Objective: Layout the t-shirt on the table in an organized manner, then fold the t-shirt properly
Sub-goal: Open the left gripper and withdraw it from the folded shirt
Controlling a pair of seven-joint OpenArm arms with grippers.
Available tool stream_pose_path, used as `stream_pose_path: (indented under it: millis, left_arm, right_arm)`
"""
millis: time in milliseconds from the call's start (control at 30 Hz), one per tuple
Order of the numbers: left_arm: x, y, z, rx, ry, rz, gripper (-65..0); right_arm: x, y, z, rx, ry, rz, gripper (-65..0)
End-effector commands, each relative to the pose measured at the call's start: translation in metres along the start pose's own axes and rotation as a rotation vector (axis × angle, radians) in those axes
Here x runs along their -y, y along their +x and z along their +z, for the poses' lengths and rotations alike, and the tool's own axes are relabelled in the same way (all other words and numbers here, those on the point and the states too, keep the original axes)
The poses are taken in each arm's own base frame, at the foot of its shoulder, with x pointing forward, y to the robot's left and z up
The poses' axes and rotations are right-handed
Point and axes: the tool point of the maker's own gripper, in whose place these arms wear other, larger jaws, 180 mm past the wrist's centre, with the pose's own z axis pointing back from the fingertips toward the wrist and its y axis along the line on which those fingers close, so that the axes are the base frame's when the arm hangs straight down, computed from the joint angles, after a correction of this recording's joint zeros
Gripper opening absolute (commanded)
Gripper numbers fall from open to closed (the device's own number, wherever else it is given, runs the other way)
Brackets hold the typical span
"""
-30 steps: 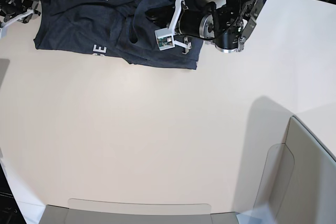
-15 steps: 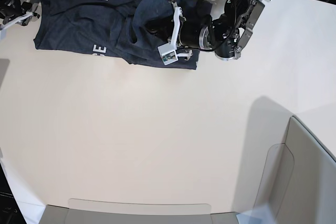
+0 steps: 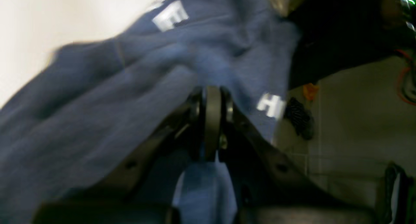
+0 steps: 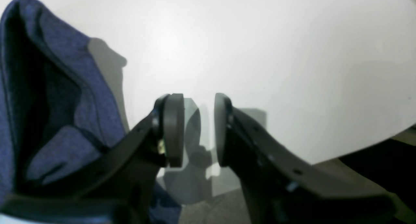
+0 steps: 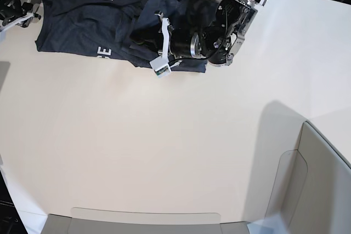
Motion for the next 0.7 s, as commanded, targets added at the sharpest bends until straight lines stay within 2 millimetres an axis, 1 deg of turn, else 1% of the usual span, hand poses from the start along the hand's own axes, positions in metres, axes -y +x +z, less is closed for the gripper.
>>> stream_pose_path:
  millis: [0, 67, 133, 200, 233, 267, 367, 433, 533, 600, 667]
  left_arm:
    - [0.004, 0.024, 0.003, 0.077, -0.02, -0.024, -65.0]
    - [0.002, 0.027, 0.005, 0.085, -0.016, -0.025, -65.0]
    - [-0.006, 0.033, 0.014, 0.109, 0.012, -0.021, -65.0]
    - [-0.016, 0.043, 0.032, 0.137, 0.059, -0.033, -65.0]
    - [-0.019, 0.046, 0.04, 0.139, 0.081, -0.038, -65.0]
    - [-0.023, 0.043, 0.047, 0.13, 0.101, -0.035, -65.0]
    - [-0.036, 0.026, 0.072, 0.072, 0.181, -0.012, -65.0]
    - [-0.044, 0.01, 0.087, 0.028, 0.222, 0.006, -65.0]
    - [-0.05, -0.008, 0.1, -0.005, 0.255, 0.025, -65.0]
    - [-0.052, -0.018, 0.106, -0.014, 0.266, 0.035, -65.0]
    - [-0.052, -0.025, 0.11, -0.008, 0.273, 0.048, -65.0]
  right_arm:
    - [0.004, 0.009, 0.006, 0.019, -0.011, 0.021, -48.2]
    - [0.004, 0.009, 0.006, 0.019, -0.011, 0.021, -48.2]
    - [0.004, 0.009, 0.006, 0.019, -0.011, 0.021, -48.2]
    - [0.004, 0.009, 0.006, 0.02, -0.011, 0.02, -48.2]
    - [0.003, 0.011, 0.005, 0.026, -0.009, 0.019, -48.2]
    - [0.003, 0.013, 0.005, 0.029, -0.008, 0.019, -48.2]
    - [0.003, 0.013, 0.005, 0.029, -0.008, 0.018, -48.2]
    - [0.003, 0.013, 0.005, 0.029, -0.008, 0.018, -48.2]
    - [0.003, 0.015, 0.006, 0.033, -0.009, 0.021, -48.0]
    - [0.008, 0.023, 0.009, 0.052, -0.012, 0.033, -47.9]
    - [0.004, 0.035, 0.012, 0.085, 0.026, 0.058, -47.2]
